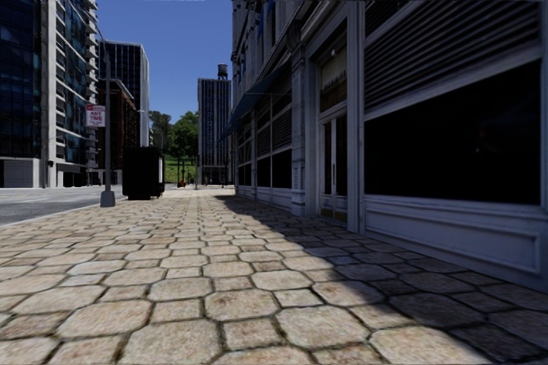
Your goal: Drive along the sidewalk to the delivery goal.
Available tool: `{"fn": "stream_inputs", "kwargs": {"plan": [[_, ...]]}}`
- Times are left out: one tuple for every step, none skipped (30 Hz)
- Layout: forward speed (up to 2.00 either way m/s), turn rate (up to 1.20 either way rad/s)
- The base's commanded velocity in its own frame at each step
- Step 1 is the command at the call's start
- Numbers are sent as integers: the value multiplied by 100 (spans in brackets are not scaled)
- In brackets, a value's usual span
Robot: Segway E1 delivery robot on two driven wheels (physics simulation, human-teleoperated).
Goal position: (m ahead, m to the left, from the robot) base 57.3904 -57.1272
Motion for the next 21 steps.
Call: {"fn": "stream_inputs", "kwargs": {"plan": [[200, 0], [200, 0], [200, 0], [200, 0], [200, 0], [200, 0], [200, 49], [200, 67], [200, 72], [200, 73], [200, 73], [200, 90], [200, 108], [200, 114], [200, 113], [200, 0], [200, 0], [200, 0], [200, 0], [200, 0], [200, 0]]}}
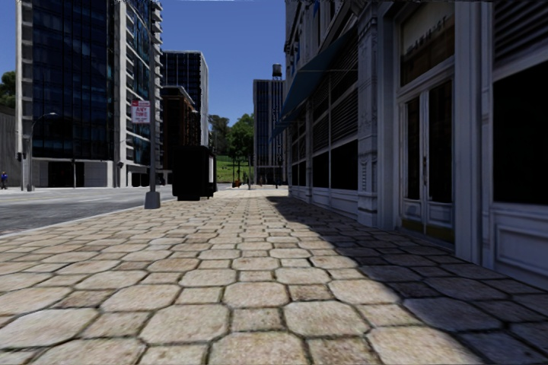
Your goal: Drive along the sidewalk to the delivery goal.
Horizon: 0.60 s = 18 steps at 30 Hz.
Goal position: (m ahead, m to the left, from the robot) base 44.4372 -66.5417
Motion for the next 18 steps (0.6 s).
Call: {"fn": "stream_inputs", "kwargs": {"plan": [[200, 0], [200, 0], [200, 0], [200, 0], [200, 0], [200, 0], [200, 0], [200, 0], [200, 0], [200, 0], [200, 0], [200, 0], [200, 0], [200, 0], [200, 0], [200, 0], [200, 0], [200, 0]]}}
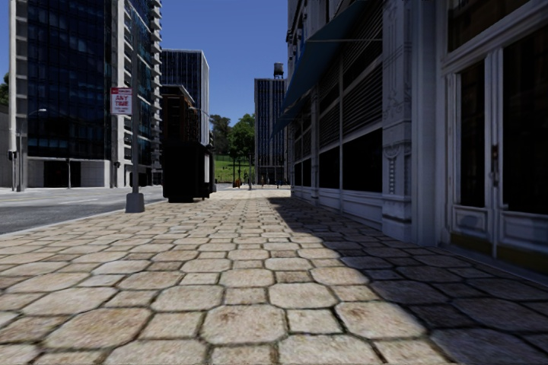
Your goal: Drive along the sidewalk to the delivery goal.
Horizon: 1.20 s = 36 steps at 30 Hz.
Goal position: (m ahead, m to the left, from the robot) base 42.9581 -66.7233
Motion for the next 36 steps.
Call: {"fn": "stream_inputs", "kwargs": {"plan": [[200, 0], [200, 0], [200, 0], [200, -3], [200, -5], [200, -6], [200, -6], [200, -6], [200, -6], [200, -6], [200, -6], [200, -6], [200, -6], [200, -7], [200, -7], [200, -52], [200, -101], [200, -112], [200, -72], [200, 0], [200, 0], [200, 0], [200, 0], [200, 0], [200, 0], [200, 0], [200, 0], [200, 0], [200, 0], [200, 0], [200, 0], [200, 0], [200, 0], [200, 0], [200, 0], [200, 0]]}}
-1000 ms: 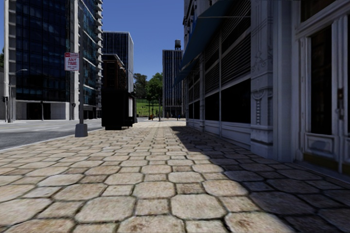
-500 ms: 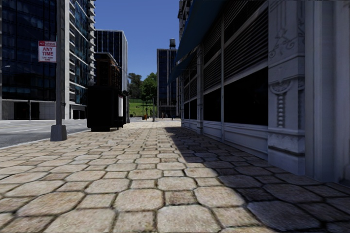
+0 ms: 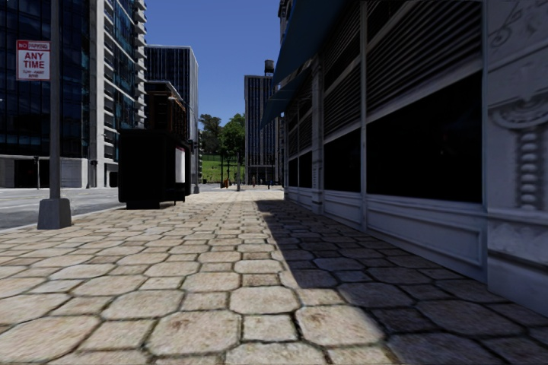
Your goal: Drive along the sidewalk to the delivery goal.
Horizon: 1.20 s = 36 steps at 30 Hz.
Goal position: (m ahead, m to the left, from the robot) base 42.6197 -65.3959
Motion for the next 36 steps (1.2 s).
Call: {"fn": "stream_inputs", "kwargs": {"plan": [[200, 0], [200, 0], [200, 0], [200, 0], [200, 0], [200, 0], [200, 0], [200, 0], [200, 0], [200, 0], [200, 0], [200, 0], [200, 0], [200, 0], [200, 0], [200, 0], [200, 0], [200, 0], [200, 0], [200, 0], [200, 0], [200, 0], [200, 0], [200, 0], [200, 0], [200, 0], [200, 0], [200, 0], [200, 0], [200, 0], [200, 0], [200, 0], [200, 0], [200, 0], [200, 0], [200, 0]]}}
